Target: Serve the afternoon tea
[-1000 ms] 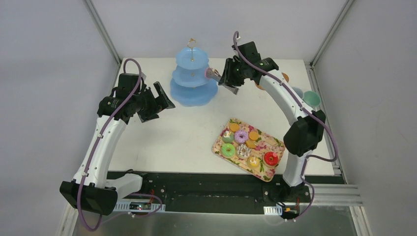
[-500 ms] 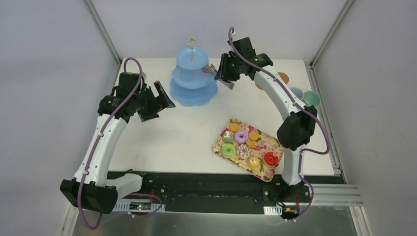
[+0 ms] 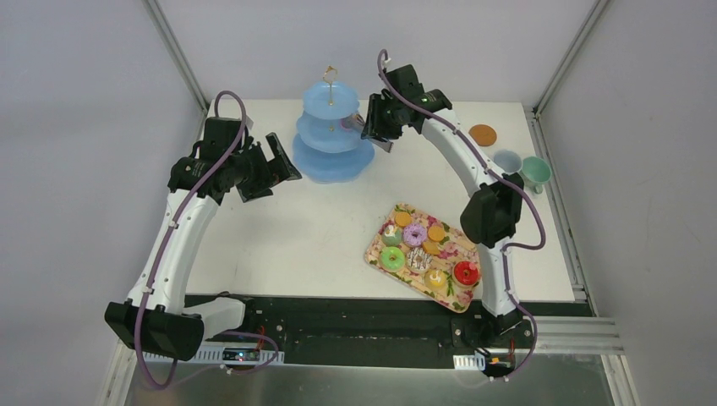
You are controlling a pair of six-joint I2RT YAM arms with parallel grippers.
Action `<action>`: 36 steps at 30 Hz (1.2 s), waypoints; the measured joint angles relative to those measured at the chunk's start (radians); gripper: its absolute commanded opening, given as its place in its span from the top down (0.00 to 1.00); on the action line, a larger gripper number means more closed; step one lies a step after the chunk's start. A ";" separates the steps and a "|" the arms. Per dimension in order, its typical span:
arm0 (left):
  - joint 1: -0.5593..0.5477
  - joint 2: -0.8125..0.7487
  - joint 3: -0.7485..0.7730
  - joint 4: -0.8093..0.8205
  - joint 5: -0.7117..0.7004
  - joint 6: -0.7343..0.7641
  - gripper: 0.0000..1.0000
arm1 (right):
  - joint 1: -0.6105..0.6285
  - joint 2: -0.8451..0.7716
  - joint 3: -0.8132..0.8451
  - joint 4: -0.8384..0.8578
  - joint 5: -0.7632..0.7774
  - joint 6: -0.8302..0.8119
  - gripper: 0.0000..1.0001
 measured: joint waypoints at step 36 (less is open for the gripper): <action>0.001 0.026 -0.010 0.044 0.021 -0.006 0.08 | 0.016 -0.156 -0.072 -0.130 0.045 -0.021 0.56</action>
